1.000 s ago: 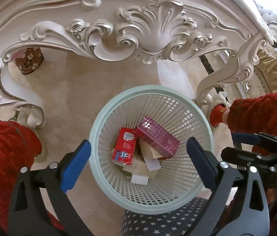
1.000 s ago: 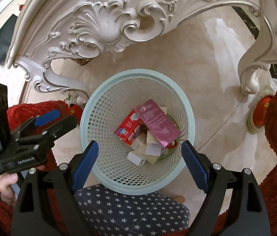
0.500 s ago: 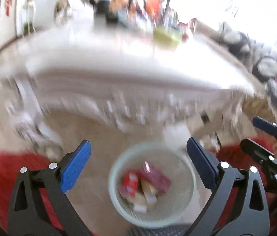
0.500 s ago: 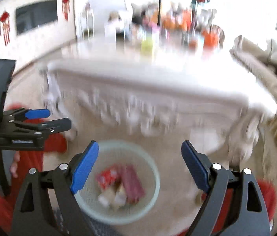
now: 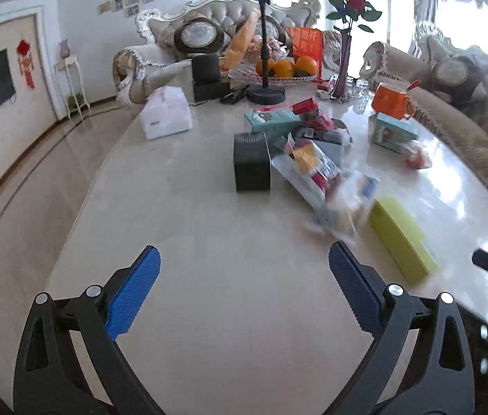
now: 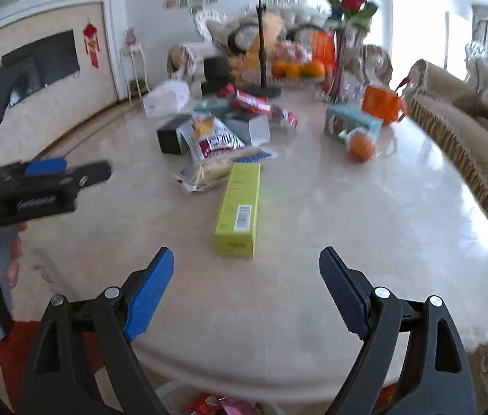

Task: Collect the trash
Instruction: 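Raise both open tools back toward the table, then grasp the black box with the left tool while the right tool grasps the yellow-green box, then carry both boxes to the wastebasket and open both tools to drop them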

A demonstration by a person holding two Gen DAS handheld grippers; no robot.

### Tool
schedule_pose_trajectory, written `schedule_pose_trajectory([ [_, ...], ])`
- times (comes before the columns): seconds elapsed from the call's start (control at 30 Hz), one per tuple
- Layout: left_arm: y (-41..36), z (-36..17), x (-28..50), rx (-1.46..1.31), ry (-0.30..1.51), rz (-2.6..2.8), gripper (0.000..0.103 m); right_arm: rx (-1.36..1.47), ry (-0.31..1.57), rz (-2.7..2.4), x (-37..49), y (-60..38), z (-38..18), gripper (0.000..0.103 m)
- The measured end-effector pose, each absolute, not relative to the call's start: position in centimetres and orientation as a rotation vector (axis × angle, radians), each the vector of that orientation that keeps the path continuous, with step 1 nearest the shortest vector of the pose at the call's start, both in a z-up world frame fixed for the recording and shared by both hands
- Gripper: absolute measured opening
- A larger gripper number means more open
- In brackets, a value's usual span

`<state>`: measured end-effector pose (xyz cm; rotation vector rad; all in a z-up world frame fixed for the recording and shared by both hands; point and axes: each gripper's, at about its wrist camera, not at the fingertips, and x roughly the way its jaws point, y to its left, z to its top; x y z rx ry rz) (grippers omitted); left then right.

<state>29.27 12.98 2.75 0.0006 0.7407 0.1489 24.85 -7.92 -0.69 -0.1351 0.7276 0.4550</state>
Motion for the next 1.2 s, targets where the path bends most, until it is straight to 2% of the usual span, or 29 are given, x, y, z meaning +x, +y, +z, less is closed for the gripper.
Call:
schedule_pose_trajectory([
  [0.5,16.0,-0.7,40.9,0.009,0.881,0.22,0.095,-0.273,0.793,0.419,29.2,-5.0,-1.4,0.082],
  [0.9,16.7,-1.7,45.7,-0.033,0.93,0.237,0.095,-0.245,0.832,0.381,32.2,-4.2,-2.2,0.08],
  [0.93,16.8,-1.8,45.8,-0.041,0.931,0.233,0.087,-0.246,0.834,0.383,32.2,-4.2,-2.2,0.078],
  [0.97,16.9,-1.8,45.8,-0.055,0.93,0.22,0.076,-0.243,0.836,0.392,32.3,-4.2,-2.4,0.07],
  [1.0,17.1,-1.8,45.8,-0.07,0.931,0.208,0.053,-0.224,0.837,0.417,32.3,-4.3,-2.3,0.063],
  [1.03,17.1,-1.6,45.6,-0.065,0.926,0.22,0.04,-0.224,0.826,0.414,32.2,-4.4,-2.2,0.045],
  [1.07,17.2,-1.5,45.3,-0.068,0.933,0.218,0.04,-0.223,0.82,0.424,32.0,-4.5,-2.0,0.028],
  [1.2,17.6,-1.2,43.3,-0.079,0.921,0.207,0.04,-0.157,0.839,0.481,31.5,-5.1,-2.0,0.028],
])
